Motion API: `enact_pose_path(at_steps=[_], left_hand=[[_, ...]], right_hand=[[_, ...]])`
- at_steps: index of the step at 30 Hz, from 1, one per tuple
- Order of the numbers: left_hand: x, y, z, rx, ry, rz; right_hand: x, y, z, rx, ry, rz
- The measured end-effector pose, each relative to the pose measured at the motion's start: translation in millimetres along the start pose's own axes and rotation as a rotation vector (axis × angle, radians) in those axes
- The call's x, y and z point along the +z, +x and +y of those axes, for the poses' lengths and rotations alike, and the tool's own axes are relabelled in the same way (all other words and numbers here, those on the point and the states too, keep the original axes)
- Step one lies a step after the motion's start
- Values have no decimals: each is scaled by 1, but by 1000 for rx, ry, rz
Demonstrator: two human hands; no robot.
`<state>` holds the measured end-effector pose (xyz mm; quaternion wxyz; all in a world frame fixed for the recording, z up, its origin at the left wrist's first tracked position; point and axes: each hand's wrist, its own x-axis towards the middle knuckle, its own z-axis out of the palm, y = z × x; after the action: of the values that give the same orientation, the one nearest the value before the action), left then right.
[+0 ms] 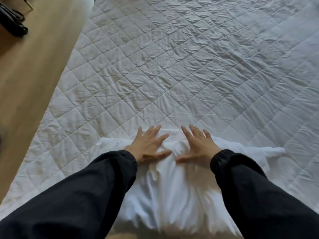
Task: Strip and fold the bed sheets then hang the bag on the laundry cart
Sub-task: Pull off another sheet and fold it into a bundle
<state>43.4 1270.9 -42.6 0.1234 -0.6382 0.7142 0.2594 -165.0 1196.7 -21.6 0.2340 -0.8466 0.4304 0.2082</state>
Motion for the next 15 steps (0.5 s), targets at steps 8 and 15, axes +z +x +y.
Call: enact_pose_path(at_steps=[8,15], left_hand=[[-2,18,0,-27,-172,-146],[-21,-17,17,-15,-152,-249]], right_hand=[[7,19,10,114,86,-240],[-7,-17,-8,-16,-72,-249]])
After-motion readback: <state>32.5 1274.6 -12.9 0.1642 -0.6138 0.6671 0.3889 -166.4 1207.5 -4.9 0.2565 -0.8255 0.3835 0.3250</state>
